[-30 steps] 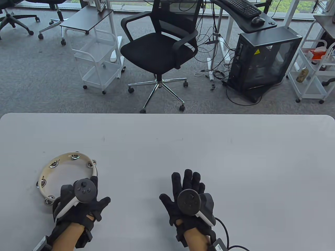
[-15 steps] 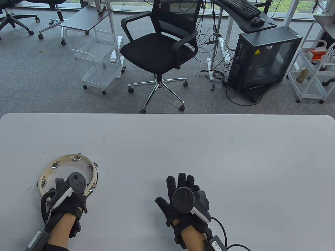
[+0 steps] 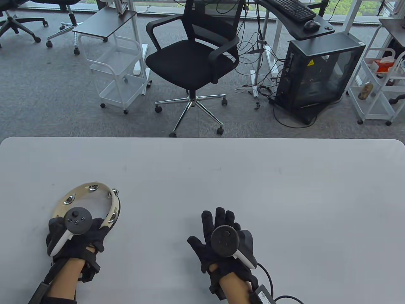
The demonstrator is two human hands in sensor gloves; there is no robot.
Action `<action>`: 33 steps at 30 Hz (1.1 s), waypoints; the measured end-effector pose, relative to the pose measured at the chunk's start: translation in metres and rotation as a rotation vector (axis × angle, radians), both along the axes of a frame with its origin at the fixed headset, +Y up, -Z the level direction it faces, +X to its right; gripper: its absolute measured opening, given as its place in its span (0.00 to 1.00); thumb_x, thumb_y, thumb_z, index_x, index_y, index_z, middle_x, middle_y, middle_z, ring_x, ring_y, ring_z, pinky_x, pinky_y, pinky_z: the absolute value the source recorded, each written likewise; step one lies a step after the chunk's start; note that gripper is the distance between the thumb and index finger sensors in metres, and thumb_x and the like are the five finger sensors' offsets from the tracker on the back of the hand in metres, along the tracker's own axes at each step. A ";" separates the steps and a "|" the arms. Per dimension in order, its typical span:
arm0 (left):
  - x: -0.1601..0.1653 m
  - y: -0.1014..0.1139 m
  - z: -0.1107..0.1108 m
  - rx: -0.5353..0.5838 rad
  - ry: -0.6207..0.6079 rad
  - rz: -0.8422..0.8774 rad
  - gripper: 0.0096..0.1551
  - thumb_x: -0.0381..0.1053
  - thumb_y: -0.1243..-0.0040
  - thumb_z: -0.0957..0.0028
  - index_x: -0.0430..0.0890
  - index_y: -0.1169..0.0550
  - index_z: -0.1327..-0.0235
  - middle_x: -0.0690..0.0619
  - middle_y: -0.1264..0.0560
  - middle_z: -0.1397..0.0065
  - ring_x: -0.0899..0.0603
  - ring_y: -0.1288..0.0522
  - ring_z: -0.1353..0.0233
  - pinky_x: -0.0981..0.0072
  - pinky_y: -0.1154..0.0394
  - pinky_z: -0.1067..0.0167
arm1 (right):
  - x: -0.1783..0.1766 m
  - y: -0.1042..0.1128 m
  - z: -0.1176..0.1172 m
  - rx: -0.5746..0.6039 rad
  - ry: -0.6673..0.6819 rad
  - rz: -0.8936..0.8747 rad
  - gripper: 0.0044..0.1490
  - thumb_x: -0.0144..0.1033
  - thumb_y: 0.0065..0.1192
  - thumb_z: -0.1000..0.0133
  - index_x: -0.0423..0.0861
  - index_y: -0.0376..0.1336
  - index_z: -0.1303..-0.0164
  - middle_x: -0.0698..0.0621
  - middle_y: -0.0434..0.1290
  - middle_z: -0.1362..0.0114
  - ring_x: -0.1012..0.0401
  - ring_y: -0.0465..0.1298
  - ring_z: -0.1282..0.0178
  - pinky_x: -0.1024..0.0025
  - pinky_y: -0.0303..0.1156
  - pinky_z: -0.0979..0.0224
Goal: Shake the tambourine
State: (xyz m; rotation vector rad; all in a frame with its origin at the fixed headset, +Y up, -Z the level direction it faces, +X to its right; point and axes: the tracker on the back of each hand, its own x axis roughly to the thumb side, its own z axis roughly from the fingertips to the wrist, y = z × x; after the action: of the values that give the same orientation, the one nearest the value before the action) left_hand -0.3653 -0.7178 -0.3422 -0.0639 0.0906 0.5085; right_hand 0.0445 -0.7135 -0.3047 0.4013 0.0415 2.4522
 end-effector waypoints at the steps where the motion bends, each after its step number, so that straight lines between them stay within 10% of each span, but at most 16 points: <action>1: -0.002 0.004 0.002 0.035 0.007 0.058 0.29 0.60 0.34 0.48 0.43 0.18 0.41 0.50 0.15 0.40 0.37 0.21 0.29 0.25 0.42 0.31 | 0.001 0.002 0.000 0.013 -0.002 -0.021 0.57 0.62 0.47 0.40 0.35 0.36 0.18 0.25 0.30 0.21 0.26 0.30 0.25 0.25 0.34 0.34; 11: 0.012 0.015 0.019 0.232 -0.187 0.979 0.30 0.60 0.35 0.46 0.41 0.19 0.40 0.50 0.15 0.39 0.37 0.22 0.29 0.24 0.41 0.33 | 0.004 0.003 0.006 0.015 -0.004 -0.549 0.58 0.62 0.47 0.40 0.33 0.34 0.19 0.25 0.30 0.21 0.25 0.31 0.25 0.25 0.35 0.34; 19: 0.095 0.031 0.042 0.188 -0.575 0.980 0.29 0.59 0.35 0.45 0.41 0.21 0.39 0.51 0.16 0.36 0.38 0.23 0.27 0.25 0.39 0.32 | -0.036 -0.005 0.021 -0.073 0.131 -0.939 0.59 0.64 0.43 0.40 0.33 0.31 0.20 0.25 0.28 0.22 0.27 0.30 0.25 0.24 0.37 0.34; 22: 0.143 0.032 0.057 0.056 -0.868 0.833 0.30 0.58 0.34 0.45 0.40 0.21 0.37 0.51 0.16 0.37 0.39 0.22 0.28 0.25 0.39 0.31 | -0.069 -0.009 0.033 -0.187 0.366 -1.038 0.64 0.70 0.29 0.43 0.34 0.11 0.32 0.27 0.12 0.30 0.28 0.18 0.31 0.24 0.32 0.34; 33: 0.142 0.017 0.058 0.038 -0.798 0.827 0.31 0.56 0.33 0.46 0.42 0.23 0.33 0.52 0.18 0.34 0.38 0.23 0.27 0.26 0.38 0.32 | -0.060 -0.018 0.030 -0.150 0.253 -1.055 0.62 0.71 0.27 0.43 0.35 0.19 0.25 0.27 0.18 0.25 0.28 0.22 0.27 0.23 0.31 0.36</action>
State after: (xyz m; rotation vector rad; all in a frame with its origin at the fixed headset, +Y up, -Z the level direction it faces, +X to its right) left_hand -0.2230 -0.7004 -0.2842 -0.2681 -0.7576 1.2721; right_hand -0.0152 -0.7315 -0.2749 0.4969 0.0923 1.3459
